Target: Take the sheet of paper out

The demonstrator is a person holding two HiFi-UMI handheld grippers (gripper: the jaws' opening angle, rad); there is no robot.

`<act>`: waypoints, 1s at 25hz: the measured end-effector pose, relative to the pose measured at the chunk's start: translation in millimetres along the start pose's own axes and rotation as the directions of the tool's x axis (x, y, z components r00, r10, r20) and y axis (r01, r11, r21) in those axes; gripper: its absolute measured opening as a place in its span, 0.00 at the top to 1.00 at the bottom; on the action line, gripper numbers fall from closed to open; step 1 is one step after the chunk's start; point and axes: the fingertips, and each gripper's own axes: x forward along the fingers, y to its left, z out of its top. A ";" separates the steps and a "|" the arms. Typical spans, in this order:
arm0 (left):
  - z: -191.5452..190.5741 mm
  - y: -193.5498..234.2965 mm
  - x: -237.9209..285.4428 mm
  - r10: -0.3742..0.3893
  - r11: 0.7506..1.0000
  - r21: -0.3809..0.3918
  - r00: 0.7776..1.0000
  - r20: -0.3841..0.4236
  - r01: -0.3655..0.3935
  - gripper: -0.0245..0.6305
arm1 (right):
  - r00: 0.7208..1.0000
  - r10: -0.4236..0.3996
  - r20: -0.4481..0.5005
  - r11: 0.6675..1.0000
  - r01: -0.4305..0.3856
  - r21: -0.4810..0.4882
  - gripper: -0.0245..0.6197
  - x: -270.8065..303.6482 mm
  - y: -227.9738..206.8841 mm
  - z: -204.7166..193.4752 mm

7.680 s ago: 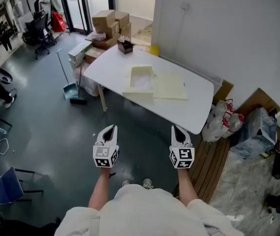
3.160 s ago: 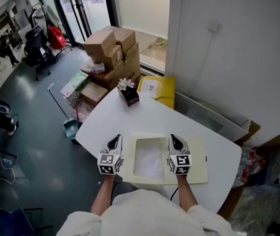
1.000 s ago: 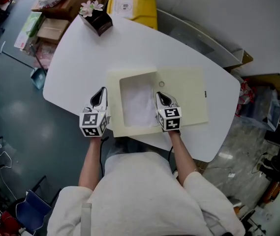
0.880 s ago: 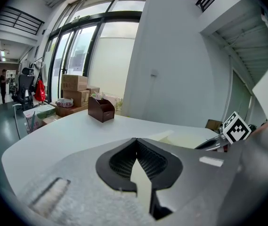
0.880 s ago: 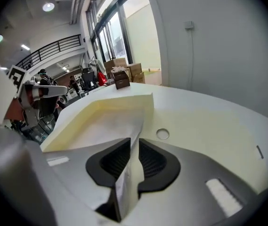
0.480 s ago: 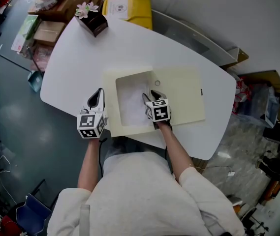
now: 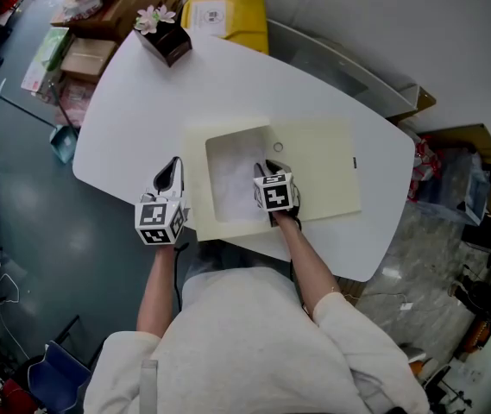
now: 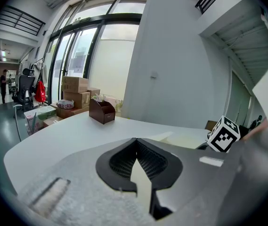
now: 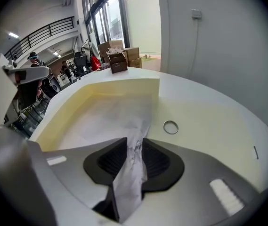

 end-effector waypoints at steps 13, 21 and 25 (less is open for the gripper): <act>7.1 -4.2 3.2 -0.017 1.000 0.014 1.000 0.005 0.017 0.95 | 1.000 -0.028 0.010 1.000 0.028 0.001 0.94 -9.3 -11.8 -3.8; 12.7 -19.5 11.5 -0.052 0.998 0.021 0.999 0.014 0.052 0.95 | 0.995 -0.090 0.037 0.996 0.089 0.032 0.95 -26.8 -46.4 -3.0; 15.6 -26.1 15.6 -0.068 0.997 0.026 0.998 0.017 0.068 0.95 | 0.992 -0.121 0.043 0.992 0.119 0.045 0.95 -34.9 -66.2 -3.2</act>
